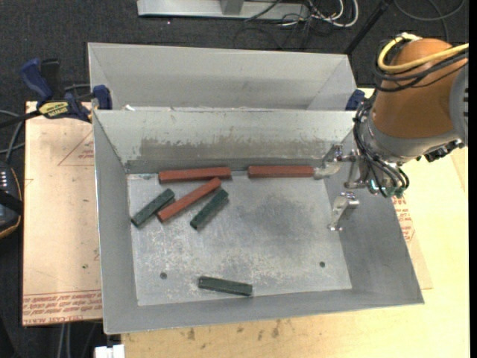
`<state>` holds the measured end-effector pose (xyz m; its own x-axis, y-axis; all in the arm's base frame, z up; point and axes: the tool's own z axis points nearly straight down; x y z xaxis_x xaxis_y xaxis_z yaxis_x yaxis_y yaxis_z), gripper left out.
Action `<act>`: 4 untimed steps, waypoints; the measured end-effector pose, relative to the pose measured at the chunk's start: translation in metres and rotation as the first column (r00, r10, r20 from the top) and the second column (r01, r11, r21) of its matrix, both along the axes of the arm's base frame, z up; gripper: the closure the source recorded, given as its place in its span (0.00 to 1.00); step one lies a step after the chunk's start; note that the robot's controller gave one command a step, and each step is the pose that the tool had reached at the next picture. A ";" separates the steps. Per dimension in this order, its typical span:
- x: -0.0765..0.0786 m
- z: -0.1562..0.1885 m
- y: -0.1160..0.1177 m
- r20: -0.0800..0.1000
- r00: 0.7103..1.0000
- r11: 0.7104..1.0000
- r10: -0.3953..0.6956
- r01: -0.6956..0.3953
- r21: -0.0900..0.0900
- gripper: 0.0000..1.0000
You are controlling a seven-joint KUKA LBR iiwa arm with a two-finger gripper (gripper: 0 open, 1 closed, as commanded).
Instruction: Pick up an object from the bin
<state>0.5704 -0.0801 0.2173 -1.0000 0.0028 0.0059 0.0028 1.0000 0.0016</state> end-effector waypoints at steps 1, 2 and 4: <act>0.002 0.004 0.001 0.007 1.000 1.000 0.004 -0.004 -0.001 1.00; 0.002 0.004 0.001 0.007 1.000 1.000 0.004 -0.004 -0.001 1.00; -0.010 -0.074 -0.011 0.006 0.998 0.998 0.061 -0.061 -0.001 1.00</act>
Offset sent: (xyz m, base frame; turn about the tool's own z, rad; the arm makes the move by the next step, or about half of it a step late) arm 0.0000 0.0000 0.0000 0.0000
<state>0.5605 -0.0909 0.1428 -0.9983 -0.0583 0.0002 -0.0583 0.9983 0.0010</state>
